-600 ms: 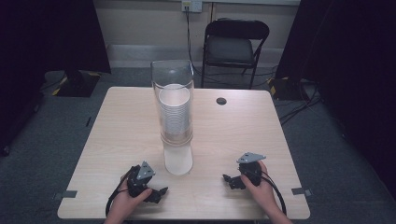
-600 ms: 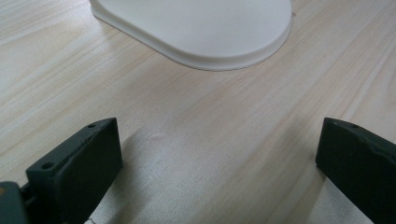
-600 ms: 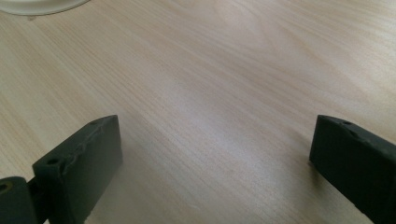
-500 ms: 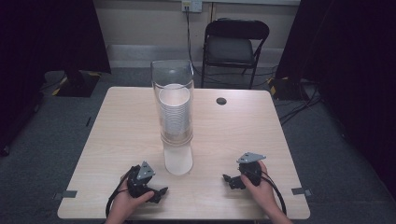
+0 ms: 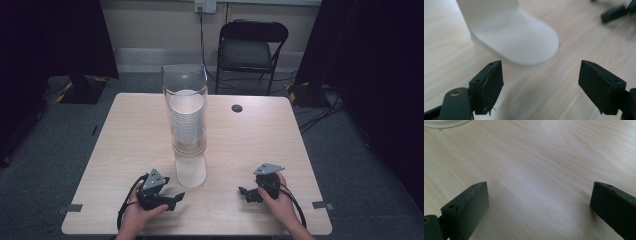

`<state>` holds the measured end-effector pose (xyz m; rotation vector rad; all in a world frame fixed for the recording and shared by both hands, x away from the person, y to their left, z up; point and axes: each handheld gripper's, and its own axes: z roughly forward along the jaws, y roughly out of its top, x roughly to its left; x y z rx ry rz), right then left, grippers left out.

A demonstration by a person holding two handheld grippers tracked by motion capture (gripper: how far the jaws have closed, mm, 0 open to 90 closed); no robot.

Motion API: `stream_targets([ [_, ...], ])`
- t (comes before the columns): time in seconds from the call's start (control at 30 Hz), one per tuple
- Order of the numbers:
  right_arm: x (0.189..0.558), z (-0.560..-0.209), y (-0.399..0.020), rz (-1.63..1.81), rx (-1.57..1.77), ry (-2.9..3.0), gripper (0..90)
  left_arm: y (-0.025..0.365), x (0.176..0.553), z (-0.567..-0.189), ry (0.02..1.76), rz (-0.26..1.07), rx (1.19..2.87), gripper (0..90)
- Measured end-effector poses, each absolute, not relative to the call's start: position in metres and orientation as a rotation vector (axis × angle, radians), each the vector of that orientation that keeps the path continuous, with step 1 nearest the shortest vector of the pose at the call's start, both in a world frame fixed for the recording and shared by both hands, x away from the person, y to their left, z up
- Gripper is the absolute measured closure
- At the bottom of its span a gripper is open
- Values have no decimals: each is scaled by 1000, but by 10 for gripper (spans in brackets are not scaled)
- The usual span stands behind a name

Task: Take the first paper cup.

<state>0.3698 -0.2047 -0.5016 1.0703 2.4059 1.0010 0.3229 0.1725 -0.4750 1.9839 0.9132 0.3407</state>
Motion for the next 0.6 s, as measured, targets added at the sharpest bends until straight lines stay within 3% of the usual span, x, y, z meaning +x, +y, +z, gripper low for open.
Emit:
stream_targets([
  [0.33,370,-502,-205,994,1070,2401,15,163,337,-452,928,372,1916,225],
  [0.6,368,-501,-204,984,1088,2391,12,159,335,-456,914,351,1970,221],
])
